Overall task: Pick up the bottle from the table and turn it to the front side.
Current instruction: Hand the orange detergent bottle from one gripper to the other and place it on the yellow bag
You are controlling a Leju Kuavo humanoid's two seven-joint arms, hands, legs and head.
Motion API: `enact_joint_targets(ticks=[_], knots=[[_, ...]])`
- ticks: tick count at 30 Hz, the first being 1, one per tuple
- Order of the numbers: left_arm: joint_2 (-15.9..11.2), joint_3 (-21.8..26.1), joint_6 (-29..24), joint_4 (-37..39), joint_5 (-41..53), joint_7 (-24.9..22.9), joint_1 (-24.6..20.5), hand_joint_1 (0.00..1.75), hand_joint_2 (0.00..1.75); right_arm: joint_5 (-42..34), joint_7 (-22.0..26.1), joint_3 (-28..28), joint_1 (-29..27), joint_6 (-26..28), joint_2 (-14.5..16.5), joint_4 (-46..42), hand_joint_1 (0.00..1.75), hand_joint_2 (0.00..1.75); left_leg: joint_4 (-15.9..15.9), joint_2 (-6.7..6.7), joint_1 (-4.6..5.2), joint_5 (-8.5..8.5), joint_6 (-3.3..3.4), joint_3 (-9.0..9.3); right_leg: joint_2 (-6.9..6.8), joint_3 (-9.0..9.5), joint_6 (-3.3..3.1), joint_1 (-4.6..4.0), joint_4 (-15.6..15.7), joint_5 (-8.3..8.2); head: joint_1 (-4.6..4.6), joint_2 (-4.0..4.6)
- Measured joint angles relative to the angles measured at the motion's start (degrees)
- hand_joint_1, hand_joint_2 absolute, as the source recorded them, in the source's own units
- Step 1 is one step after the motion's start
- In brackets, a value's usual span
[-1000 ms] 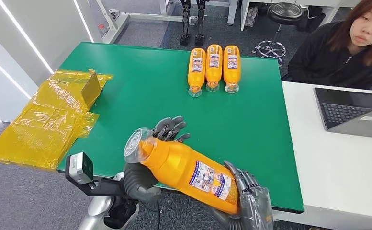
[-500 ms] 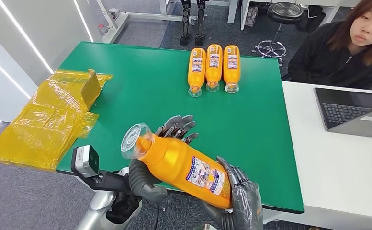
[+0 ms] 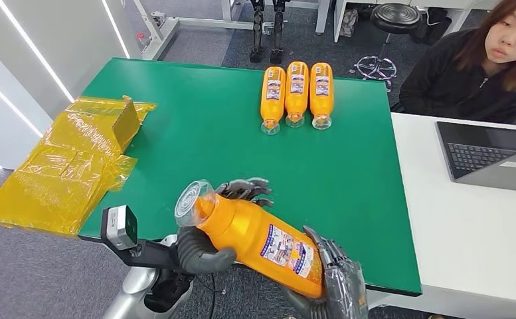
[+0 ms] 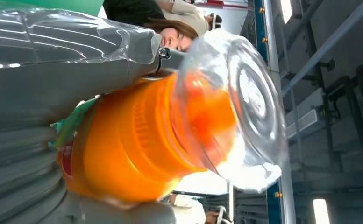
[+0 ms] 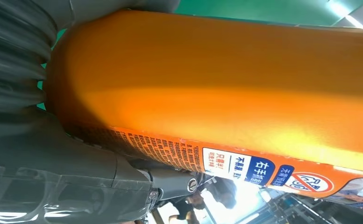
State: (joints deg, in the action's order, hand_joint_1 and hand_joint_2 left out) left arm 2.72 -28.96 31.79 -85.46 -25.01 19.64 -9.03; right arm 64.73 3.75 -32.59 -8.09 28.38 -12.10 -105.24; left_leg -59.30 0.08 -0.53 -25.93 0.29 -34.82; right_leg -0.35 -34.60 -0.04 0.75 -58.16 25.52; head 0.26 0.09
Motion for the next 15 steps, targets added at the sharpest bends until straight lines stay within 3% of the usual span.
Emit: enact_joint_targets(ticks=[15], knots=[[-0.5, 0.0, -0.7, 0.0, -0.5, 0.3, 0.0, 1.75, 1.75, -0.7, -1.4, -1.3, -1.3, 0.9, -2.3, -0.6, 1.75, 1.75, 0.0, -0.01, 0.00, 0.00, 0.00, 0.00, 0.00, 0.00, 0.00, 0.00, 0.0, 0.00, 0.00, 0.00]])
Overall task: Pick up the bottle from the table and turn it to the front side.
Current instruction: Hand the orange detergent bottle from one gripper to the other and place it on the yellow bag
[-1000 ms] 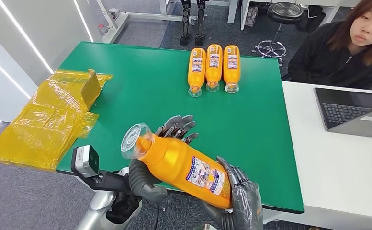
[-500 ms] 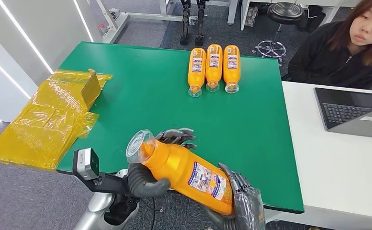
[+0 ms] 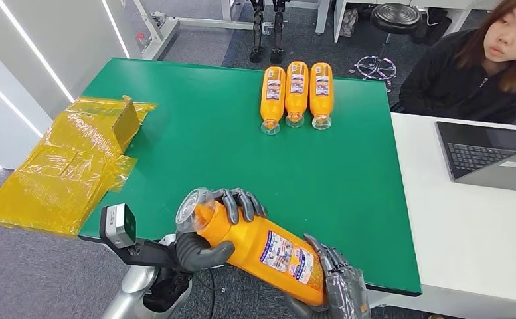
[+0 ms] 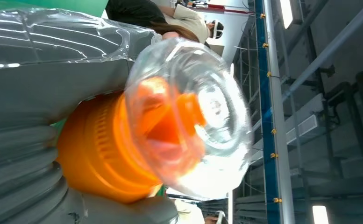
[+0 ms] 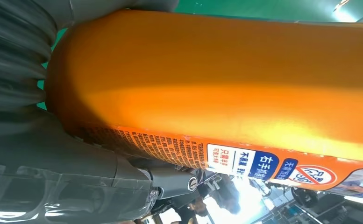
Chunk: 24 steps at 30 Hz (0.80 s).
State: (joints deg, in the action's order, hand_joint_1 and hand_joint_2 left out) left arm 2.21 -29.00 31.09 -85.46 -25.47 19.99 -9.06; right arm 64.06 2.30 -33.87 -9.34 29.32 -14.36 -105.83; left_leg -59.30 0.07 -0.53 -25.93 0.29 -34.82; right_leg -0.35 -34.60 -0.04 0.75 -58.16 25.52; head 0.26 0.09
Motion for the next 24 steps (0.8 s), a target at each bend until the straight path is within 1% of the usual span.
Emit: enact_joint_targets(ticks=[6, 10, 18, 24], knots=[[0.0, 0.0, -0.1, 0.0, -0.4, 0.0, -0.1, 1.75, 1.75, -0.1, -0.2, -0.1, 0.0, -0.1, -0.1, 0.0, 1.75, 1.75, 0.0, 0.00, 0.00, 0.00, 0.00, 0.00, 0.00, 0.00, 0.00, 0.00, 0.0, 0.00, 0.00, 0.00], [0.0, 0.0, -0.3, 0.1, -0.8, 0.0, -0.2, 1.75, 1.75, -0.3, -0.2, -0.2, 0.0, 0.0, -0.1, 0.0, 0.00, 1.75, 0.0, 0.00, 0.00, 0.00, 0.00, 0.00, 0.00, 0.00, 0.00, 0.00, 0.0, 0.00, 0.00, 0.00], [-0.1, 0.0, -1.5, 0.3, -1.1, -0.5, -0.2, 1.75, 1.75, -1.1, 1.1, -0.2, 0.0, 1.9, -0.1, 0.0, 0.00, 1.75, 0.0, 0.00, 0.00, 0.00, 0.00, 0.00, 0.00, 0.00, 0.00, 0.00, 0.0, 0.00, 0.00, 0.00], [-0.5, 0.0, -3.7, 0.4, 0.4, -0.4, -0.1, 1.75, 1.75, -3.2, 2.9, -0.2, 0.0, 6.8, -0.1, 0.0, 0.00, 1.75, 0.0, 0.00, 0.00, 0.00, 0.00, 0.00, 0.00, 0.00, 0.00, 0.00, 0.0, 0.00, 0.00, 0.00]])
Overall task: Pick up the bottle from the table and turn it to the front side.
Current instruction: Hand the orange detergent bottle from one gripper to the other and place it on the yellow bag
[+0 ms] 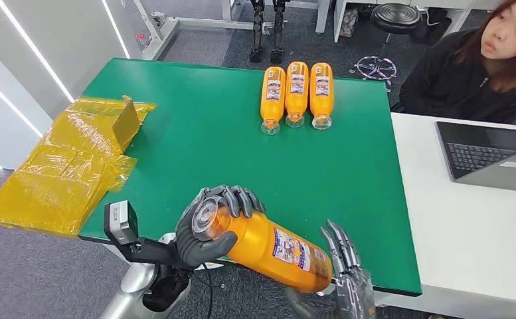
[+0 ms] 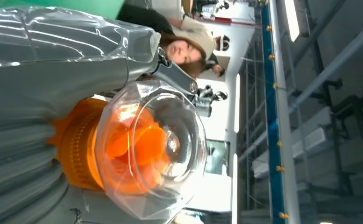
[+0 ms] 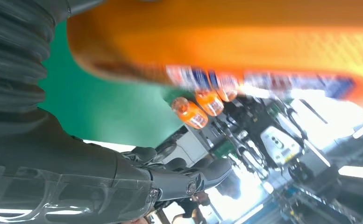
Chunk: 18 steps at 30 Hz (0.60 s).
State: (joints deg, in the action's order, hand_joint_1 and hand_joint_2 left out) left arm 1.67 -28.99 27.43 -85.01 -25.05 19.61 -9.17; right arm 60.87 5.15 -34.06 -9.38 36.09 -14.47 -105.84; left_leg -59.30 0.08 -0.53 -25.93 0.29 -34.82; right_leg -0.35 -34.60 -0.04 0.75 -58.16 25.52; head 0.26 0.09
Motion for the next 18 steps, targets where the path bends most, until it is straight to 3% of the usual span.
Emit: enact_joint_targets(ticks=[6, 11, 18], knots=[[-0.7, 0.0, -3.7, 0.6, 4.5, 1.6, -0.3, 1.75, 1.75, -3.1, 3.4, 0.0, 0.0, 2.9, 0.2, 0.0, 0.00, 1.75, 0.0, 0.00, 0.00, 0.00, 0.00, 0.00, 0.00, 0.00, 0.00, 0.00, 0.0, 0.00, -0.01, 0.00], [-1.6, 0.7, -9.6, 2.2, 12.6, 3.2, -3.7, 1.75, 1.75, -4.2, 5.4, 0.5, 0.3, 3.0, 1.0, 0.2, 0.00, 1.75, 0.0, 0.01, -0.01, 0.03, -0.03, 0.00, -0.01, 0.00, -0.02, -0.01, 0.0, -0.02, -0.01, 0.00], [-2.2, 1.5, -11.4, 4.0, 15.1, 3.7, -6.4, 1.75, 1.75, -4.2, 5.6, 1.0, 0.4, 3.0, 1.5, 0.3, 0.00, 1.75, 0.0, 0.00, 0.00, 0.04, -0.05, 0.00, 0.00, 0.00, -0.06, 0.00, 0.0, -0.04, 0.00, 0.00]])
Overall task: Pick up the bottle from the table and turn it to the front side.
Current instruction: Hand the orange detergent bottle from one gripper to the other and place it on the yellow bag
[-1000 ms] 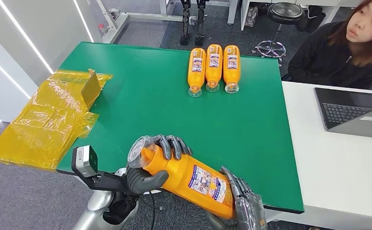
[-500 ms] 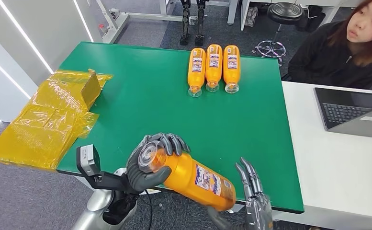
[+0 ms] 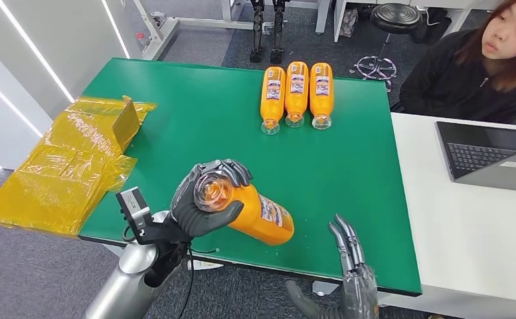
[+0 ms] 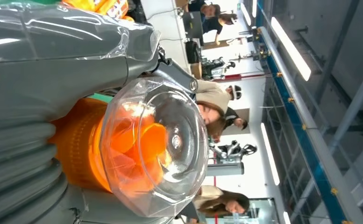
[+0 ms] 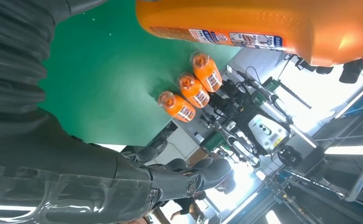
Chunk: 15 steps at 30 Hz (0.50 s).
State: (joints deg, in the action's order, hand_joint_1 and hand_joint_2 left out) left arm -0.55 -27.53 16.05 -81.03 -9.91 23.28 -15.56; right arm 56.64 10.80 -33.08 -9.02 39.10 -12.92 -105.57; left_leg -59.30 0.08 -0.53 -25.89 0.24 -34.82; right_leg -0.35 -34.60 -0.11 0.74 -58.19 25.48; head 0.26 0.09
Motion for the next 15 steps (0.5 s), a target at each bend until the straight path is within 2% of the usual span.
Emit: enact_joint_targets(ticks=[5, 11, 15], knots=[[-1.1, 0.7, -8.5, 1.4, 11.9, 1.5, -3.1, 1.75, 1.75, -2.7, 2.0, 0.1, 0.4, 0.0, 0.2, 0.6, 0.00, 1.75, 0.0, 0.00, -0.01, 0.01, -0.02, -0.02, 0.00, -0.03, -0.01, -0.01, 0.0, 0.00, -0.01, 0.00], [-2.4, 2.6, -15.3, 9.3, 23.7, 1.5, -12.4, 1.75, 1.75, -5.3, 4.2, 0.1, 1.9, 0.0, 1.3, 1.7, 0.00, 1.75, 0.0, 0.01, -0.03, 0.16, -0.11, 0.00, -0.01, -0.03, -0.08, -0.02, -0.1, -0.11, -0.01, 0.00], [-2.6, 2.7, -24.7, 16.7, 38.5, -1.1, -18.5, 1.75, 1.75, -5.3, 4.1, 0.2, 2.0, 0.0, 1.6, 1.9, 0.00, 1.75, 0.0, 0.01, -0.02, 0.19, -0.13, 0.00, 0.00, -0.04, -0.09, -0.02, -0.1, -0.14, -0.01, 0.00]])
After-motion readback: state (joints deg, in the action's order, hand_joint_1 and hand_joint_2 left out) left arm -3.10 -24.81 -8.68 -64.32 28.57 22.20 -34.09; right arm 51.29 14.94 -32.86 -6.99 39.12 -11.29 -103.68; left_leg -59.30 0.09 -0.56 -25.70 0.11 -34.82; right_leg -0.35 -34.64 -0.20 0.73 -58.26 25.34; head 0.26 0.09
